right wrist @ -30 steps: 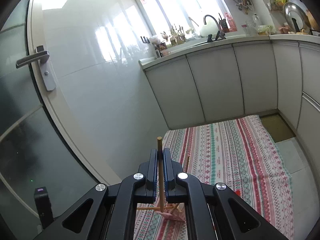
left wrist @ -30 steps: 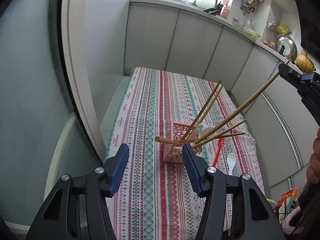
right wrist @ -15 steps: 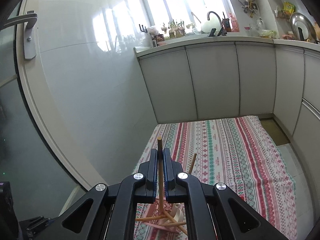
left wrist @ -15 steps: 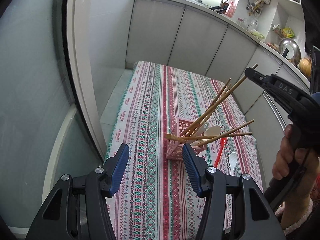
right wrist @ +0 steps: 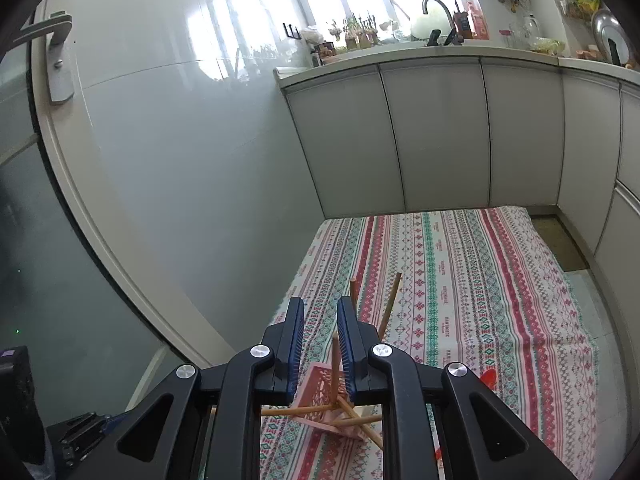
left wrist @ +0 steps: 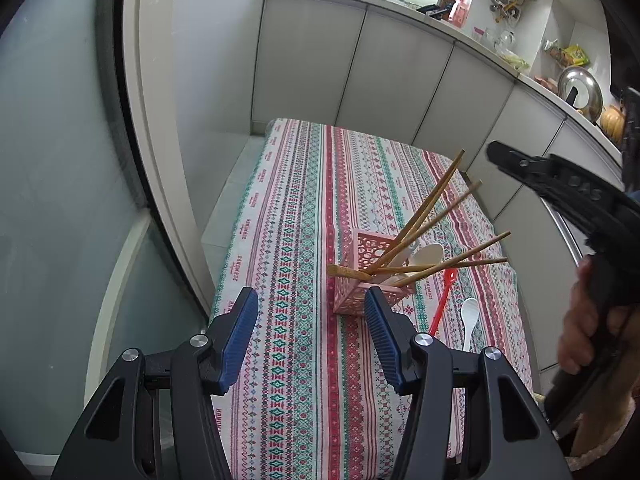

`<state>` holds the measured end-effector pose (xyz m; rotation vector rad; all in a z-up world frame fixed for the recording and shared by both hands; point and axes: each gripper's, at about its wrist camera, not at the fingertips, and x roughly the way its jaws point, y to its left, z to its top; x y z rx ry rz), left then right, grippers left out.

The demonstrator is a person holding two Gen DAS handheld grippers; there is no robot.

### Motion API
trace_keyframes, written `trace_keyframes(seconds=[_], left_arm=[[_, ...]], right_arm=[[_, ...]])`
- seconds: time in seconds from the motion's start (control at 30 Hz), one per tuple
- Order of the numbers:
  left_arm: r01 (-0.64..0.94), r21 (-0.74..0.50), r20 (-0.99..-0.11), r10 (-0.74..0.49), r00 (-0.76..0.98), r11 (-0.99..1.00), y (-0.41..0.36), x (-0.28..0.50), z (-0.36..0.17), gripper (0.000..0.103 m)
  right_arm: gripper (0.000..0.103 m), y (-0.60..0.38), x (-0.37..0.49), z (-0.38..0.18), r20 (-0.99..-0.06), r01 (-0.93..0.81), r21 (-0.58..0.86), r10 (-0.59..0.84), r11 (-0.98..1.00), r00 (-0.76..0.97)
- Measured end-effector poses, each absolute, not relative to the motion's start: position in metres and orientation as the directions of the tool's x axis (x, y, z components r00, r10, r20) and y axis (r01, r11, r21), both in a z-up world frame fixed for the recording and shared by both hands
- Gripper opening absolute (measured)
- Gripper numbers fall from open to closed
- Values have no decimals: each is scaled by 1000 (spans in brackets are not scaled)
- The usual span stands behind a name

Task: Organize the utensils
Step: 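Lower the chopstick into the basket with the right tool and open it, then move both tools over the red spoon and white spoon on the table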

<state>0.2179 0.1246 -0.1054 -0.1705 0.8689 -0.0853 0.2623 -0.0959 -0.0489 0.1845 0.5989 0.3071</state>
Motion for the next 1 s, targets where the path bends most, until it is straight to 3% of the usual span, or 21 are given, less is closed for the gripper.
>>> trace_keyframes(seconds=[0.17,0.33,0.47,1.0], left_arm=[[29,-173,-755,-151,638,985,114,216,-106,58],[72,-159,-753,-168,637,985,98,210,-104,63],[128,-130,-751,-182,634,983,77,202,-103,65],[460,49,-801,-240,548,886,-85,176,-137,66]], right_arm=[[20,-127,237,-32,-537,-214,267,330,940,776],[44,-173,213,-28,-558,-183,316,338,931,757],[45,-210,201,-36,-593,-134,355,334,925,733],[74,-313,191,-108,-769,80,334,223,939,599]])
